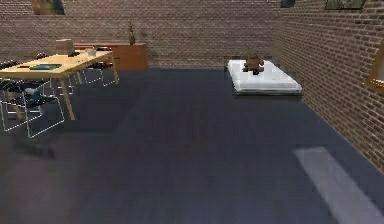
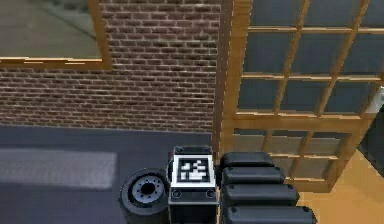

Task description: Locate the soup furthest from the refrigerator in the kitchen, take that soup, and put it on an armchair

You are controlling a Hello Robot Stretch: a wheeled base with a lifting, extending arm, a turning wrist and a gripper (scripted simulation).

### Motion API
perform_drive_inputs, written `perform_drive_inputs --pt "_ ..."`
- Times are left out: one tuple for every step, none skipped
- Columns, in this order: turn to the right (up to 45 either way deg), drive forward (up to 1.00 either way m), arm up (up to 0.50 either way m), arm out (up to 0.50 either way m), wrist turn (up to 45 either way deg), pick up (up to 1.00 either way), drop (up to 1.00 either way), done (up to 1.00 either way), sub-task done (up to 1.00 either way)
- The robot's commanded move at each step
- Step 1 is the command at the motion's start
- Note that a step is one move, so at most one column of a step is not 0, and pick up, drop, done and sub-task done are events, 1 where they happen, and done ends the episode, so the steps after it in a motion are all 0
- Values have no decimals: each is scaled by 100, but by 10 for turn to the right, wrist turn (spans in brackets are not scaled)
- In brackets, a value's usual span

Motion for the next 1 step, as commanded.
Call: perform_drive_inputs --pt "-450 0 0 0 0 0 0 0 0"
